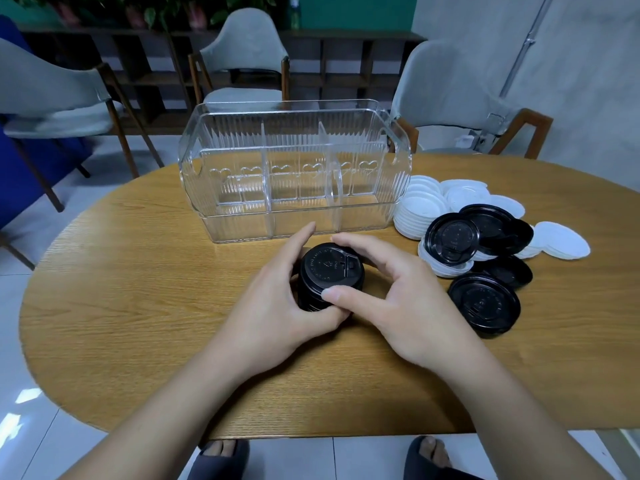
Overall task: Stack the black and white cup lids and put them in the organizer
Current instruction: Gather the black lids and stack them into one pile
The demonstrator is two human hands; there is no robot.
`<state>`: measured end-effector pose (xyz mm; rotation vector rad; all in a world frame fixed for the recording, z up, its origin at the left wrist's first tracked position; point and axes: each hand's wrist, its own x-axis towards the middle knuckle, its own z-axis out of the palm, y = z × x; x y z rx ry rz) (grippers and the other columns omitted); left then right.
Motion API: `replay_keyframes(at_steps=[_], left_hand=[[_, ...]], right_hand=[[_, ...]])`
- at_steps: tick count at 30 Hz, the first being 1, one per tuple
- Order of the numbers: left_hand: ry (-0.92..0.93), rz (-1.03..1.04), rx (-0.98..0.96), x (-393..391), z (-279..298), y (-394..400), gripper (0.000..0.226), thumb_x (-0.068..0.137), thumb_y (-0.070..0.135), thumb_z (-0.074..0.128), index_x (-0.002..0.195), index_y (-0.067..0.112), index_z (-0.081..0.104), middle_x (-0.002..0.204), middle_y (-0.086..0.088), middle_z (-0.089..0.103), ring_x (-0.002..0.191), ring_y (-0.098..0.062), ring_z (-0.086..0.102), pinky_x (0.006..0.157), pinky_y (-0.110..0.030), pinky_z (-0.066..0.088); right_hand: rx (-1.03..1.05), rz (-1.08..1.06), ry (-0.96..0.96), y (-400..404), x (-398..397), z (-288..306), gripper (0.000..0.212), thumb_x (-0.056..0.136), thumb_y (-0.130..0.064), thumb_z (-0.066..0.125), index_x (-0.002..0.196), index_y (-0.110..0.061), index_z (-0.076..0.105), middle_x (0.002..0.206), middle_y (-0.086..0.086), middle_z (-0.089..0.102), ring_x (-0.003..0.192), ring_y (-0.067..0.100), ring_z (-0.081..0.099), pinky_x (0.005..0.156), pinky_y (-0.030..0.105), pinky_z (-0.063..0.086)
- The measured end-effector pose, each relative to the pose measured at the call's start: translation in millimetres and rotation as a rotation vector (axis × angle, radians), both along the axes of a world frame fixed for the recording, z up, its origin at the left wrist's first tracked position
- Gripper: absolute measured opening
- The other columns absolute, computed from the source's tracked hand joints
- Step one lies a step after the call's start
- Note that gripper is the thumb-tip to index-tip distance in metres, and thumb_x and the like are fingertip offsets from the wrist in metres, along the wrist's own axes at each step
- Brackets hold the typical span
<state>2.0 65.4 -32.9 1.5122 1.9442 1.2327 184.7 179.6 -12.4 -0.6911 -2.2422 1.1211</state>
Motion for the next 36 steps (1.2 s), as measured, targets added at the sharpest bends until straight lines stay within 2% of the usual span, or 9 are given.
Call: replay_keyframes(at_steps=[3,8,13,16,19,23,27,31,36], left_hand=[[-0.014,-0.022,-0.003,5,1,7,0.116,0.078,0.038,0.095,0.173,0.043,0.030,0.144,0.027,0.068,0.136,0.007,0.061,0.120,-0.028,0.046],[-0.039,-0.014,0.015,16,4,19,0.115,0.080,0.035,0.096,0.174,0.042,0.031,0.142,0.029,0.068,0.134,0.012,0.060,0.113,-0.015,0.045],[-0.041,-0.050,0.011,20,2,27,0.106,0.080,0.029,0.096,0.166,0.046,0.037,0.145,0.028,0.064,0.136,0.007,0.060,0.117,-0.026,0.048],[-0.025,-0.066,0.026,26,2,29,0.108,0.078,0.039,0.100,0.165,0.047,0.036,0.157,0.026,0.056,0.145,0.003,0.054,0.123,-0.031,0.045],[-0.086,-0.022,0.095,32,7,30,0.107,0.072,0.048,0.102,0.161,0.047,0.042,0.148,0.027,0.061,0.138,0.004,0.060,0.116,-0.026,0.047],[-0.096,-0.003,0.115,34,10,32,0.090,0.071,0.051,0.100,0.150,0.044,0.056,0.138,0.026,0.069,0.128,0.002,0.067,0.112,-0.029,0.051],[-0.077,-0.005,0.093,41,11,36,0.071,0.079,0.047,0.098,0.141,0.044,0.063,0.129,0.025,0.073,0.122,0.000,0.070,0.107,-0.029,0.053],[-0.090,-0.024,0.069,47,12,43,0.069,0.079,0.050,0.097,0.139,0.047,0.063,0.127,0.027,0.074,0.120,0.001,0.070,0.104,-0.027,0.053],[-0.096,-0.030,0.063,57,12,55,0.068,0.078,0.049,0.098,0.137,0.046,0.063,0.124,0.028,0.074,0.117,0.002,0.071,0.100,-0.025,0.053]], right_hand=[[-0.028,0.018,0.001,8,6,0,0.063,0.091,-0.034,0.089,0.148,-0.040,0.063,0.142,-0.027,0.069,0.141,0.001,0.059,0.123,0.042,0.045],[-0.068,0.020,0.008,16,14,-2,0.070,0.097,-0.031,0.085,0.158,-0.040,0.054,0.153,-0.028,0.061,0.147,-0.002,0.053,0.128,0.041,0.040],[-0.051,-0.033,-0.014,10,16,0,0.075,0.099,-0.034,0.081,0.164,-0.044,0.044,0.155,-0.035,0.054,0.146,-0.012,0.046,0.128,0.031,0.037],[-0.020,-0.069,-0.010,10,23,1,0.081,0.096,-0.041,0.083,0.165,-0.047,0.042,0.162,-0.031,0.049,0.151,-0.010,0.042,0.130,0.034,0.037],[0.032,-0.132,0.049,15,34,4,0.073,0.095,-0.044,0.085,0.160,-0.044,0.051,0.162,-0.030,0.050,0.152,-0.008,0.042,0.128,0.035,0.039],[0.229,-0.299,0.056,27,51,7,0.045,0.097,-0.035,0.084,0.140,-0.030,0.073,0.143,-0.026,0.067,0.137,-0.007,0.057,0.116,0.016,0.042],[0.630,-0.386,-0.078,54,71,-1,0.032,0.094,-0.012,0.084,0.124,-0.024,0.080,0.130,-0.016,0.074,0.129,0.013,0.063,0.118,0.044,0.037],[0.689,-0.397,-0.117,81,93,2,0.046,0.088,0.009,0.077,0.121,-0.022,0.081,0.128,-0.017,0.075,0.125,0.019,0.061,0.116,0.046,0.033],[0.678,-0.399,-0.156,92,100,1,0.046,0.085,0.009,0.081,0.117,-0.024,0.083,0.126,-0.019,0.075,0.118,0.018,0.057,0.113,0.041,0.032]])
